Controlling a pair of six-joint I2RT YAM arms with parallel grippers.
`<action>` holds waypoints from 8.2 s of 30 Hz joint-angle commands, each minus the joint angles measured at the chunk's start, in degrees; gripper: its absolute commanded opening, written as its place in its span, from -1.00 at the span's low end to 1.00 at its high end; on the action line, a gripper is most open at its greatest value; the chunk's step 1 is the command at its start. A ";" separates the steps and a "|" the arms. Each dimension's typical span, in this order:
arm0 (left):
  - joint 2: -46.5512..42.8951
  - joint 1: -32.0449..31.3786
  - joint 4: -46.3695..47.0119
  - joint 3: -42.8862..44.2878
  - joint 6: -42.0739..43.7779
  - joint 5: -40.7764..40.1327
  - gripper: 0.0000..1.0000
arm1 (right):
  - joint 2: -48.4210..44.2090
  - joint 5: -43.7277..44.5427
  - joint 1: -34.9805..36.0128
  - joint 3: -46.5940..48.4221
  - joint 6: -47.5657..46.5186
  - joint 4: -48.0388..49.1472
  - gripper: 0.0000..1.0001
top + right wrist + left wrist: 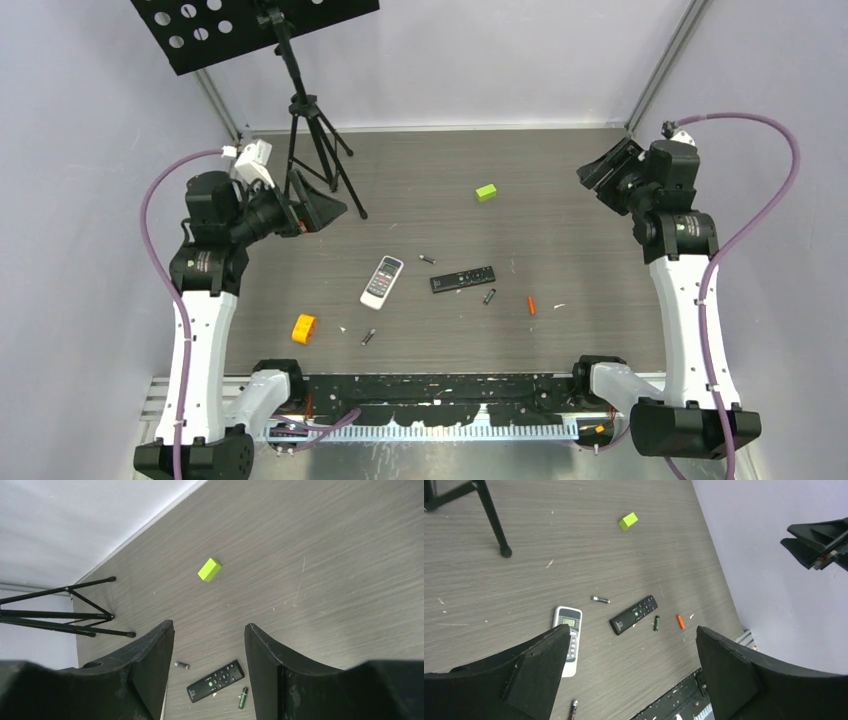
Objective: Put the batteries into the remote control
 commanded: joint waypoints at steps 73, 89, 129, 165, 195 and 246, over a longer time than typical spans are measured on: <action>58.24 -45.79 18.13 16.62 20.18 -14.41 -0.59 | -9.00 -19.85 2.17 -35.50 8.07 21.56 0.24; 44.49 -29.72 63.04 0.87 -31.09 13.71 -0.62 | -10.54 -23.54 17.91 -46.64 25.94 61.68 0.94; 41.60 -29.82 84.42 -7.18 -48.99 3.37 -0.77 | 10.25 -21.22 32.91 -39.45 34.51 87.07 0.79; 38.54 -30.47 30.65 2.97 -20.22 -0.99 -0.08 | 11.65 -2.34 43.14 -24.41 -15.89 36.64 -0.59; 26.45 -24.52 65.52 -6.27 -34.08 6.96 -1.00 | -5.78 7.99 42.98 -37.51 31.55 60.15 0.99; 24.50 -22.47 84.00 -11.89 -55.22 1.50 -1.00 | 3.43 0.12 40.42 -42.60 36.07 78.69 -0.35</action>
